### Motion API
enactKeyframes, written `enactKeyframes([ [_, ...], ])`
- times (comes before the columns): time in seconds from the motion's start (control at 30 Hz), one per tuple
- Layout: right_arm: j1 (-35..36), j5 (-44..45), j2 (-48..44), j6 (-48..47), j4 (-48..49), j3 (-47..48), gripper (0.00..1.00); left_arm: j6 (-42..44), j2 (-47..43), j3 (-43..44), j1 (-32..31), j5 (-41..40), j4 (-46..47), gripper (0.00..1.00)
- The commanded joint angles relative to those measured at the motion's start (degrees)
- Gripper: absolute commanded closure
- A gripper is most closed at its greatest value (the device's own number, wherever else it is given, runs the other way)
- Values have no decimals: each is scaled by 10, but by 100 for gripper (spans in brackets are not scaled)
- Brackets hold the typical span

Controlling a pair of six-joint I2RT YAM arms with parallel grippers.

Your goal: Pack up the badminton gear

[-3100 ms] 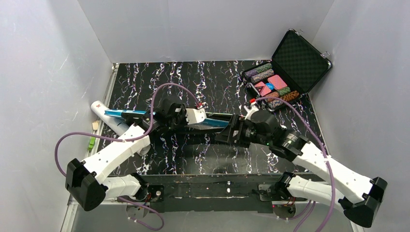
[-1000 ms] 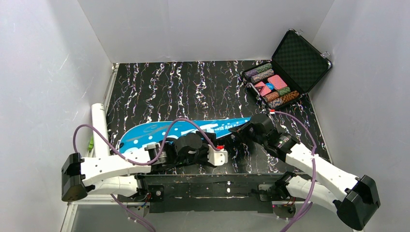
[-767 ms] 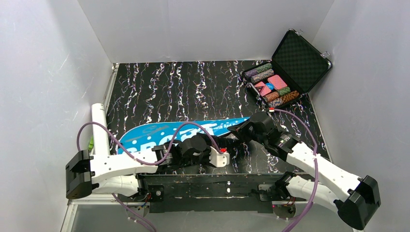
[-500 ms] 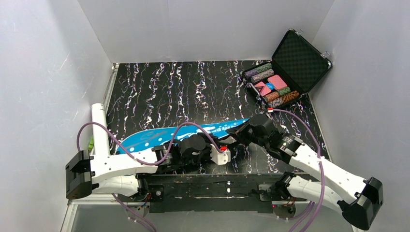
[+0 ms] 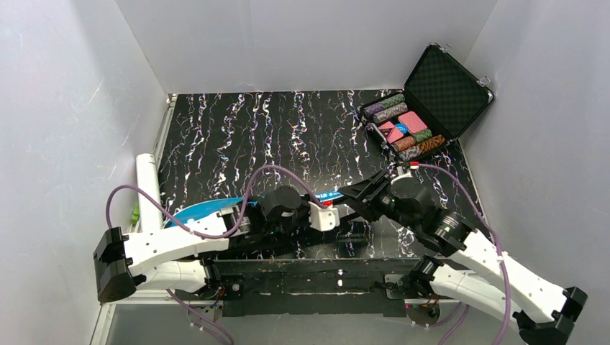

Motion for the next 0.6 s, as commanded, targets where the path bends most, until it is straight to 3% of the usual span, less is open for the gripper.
enactKeyframes([
  [0.0,3,-16,-51,-42,59,7,38,-57,-10,89,41,67,-70,100],
  [0.17,3,-61,-72,-98,138,-24,43,-81,11,166,85,112,-135,100],
  [0.37,4,-107,-3,-96,155,3,42,-38,7,162,85,88,-112,100],
  [0.57,3,-81,17,-111,191,11,42,-38,2,163,85,94,-117,100],
])
